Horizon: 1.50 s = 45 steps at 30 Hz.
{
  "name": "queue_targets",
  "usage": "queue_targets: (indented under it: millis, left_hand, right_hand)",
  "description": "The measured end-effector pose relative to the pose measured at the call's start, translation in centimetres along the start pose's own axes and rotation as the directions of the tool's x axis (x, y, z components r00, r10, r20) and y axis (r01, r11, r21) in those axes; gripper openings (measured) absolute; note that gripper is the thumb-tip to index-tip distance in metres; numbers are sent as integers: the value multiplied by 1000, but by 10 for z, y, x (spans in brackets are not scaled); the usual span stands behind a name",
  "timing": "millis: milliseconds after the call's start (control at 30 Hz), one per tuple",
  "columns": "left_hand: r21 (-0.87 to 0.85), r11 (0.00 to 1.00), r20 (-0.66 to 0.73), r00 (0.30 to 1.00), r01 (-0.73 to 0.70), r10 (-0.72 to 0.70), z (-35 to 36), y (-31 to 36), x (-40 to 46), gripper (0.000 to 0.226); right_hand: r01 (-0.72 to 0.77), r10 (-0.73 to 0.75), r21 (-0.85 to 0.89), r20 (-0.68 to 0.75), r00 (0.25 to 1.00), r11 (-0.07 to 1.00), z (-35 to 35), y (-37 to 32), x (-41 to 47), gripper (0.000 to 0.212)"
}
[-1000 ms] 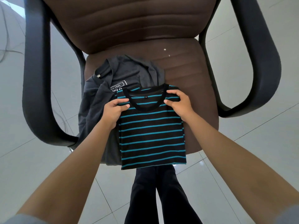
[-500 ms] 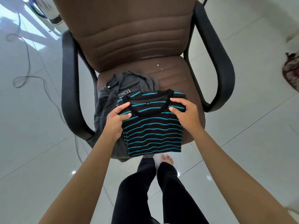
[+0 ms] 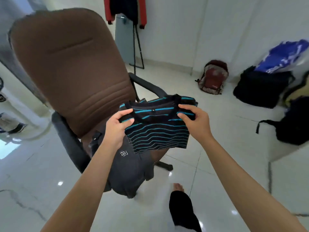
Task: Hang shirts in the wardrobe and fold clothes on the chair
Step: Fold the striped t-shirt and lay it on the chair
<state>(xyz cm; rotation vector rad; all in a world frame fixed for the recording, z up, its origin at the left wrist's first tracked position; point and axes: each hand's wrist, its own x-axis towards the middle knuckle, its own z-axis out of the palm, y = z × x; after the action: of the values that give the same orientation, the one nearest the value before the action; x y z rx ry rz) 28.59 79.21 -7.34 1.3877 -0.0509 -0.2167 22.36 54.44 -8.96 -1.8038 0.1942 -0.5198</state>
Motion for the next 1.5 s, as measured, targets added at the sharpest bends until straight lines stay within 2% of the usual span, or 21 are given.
queue_targets:
  millis: [133,267,433,600,800,1000,1167,1300,1400,1500]
  left_hand:
    - [2,993,246,962,-122,117,57,46,-48,33]
    - [-57,990,489,861,-126,138,134,65,-101,33]
    - [-137,989,742,656,-58,141,239,70,-193,33]
    - [-129,992,918,381,17,113,325,66,-310,29]
    - [-128,987,990,76,100,121,399,62,-469,29]
    - [-229,960,955,-155,163,255,468,86,-603,33]
    - [-279,920,898,-266,276,352,540,132,-688,31]
    - [-272,921,878,-320,280,357,601,148,-736,33]
    - [-259,921,859,-366,290,357,646,142,-766,36]
    - [-197,935,865,-397,294,307,690,126,-795,38]
  right_hand:
    - [91,-133,-190,-223,966,978,-73,-64,-74,28]
    - [69,-242,-368,-447,861,927,-156,-114,-165,29]
    - [-67,-316,-478,-673,669,876,-241,-170,-293,32]
    - [-251,-395,-527,-813,427,812,-299,-213,-427,31]
    - [-466,-473,-494,-864,172,734,-346,-267,-567,31]
    - [-646,-603,-442,-797,-36,623,-390,-348,-669,30]
    - [-676,-671,-434,-732,-121,595,-442,-419,-708,33]
    - [-689,-704,-443,-696,-139,574,-492,-443,-729,45]
    - [-641,-656,-417,-733,-183,645,-535,-447,-749,49]
    - [-611,-547,-323,-808,-219,722,-575,-442,-767,50]
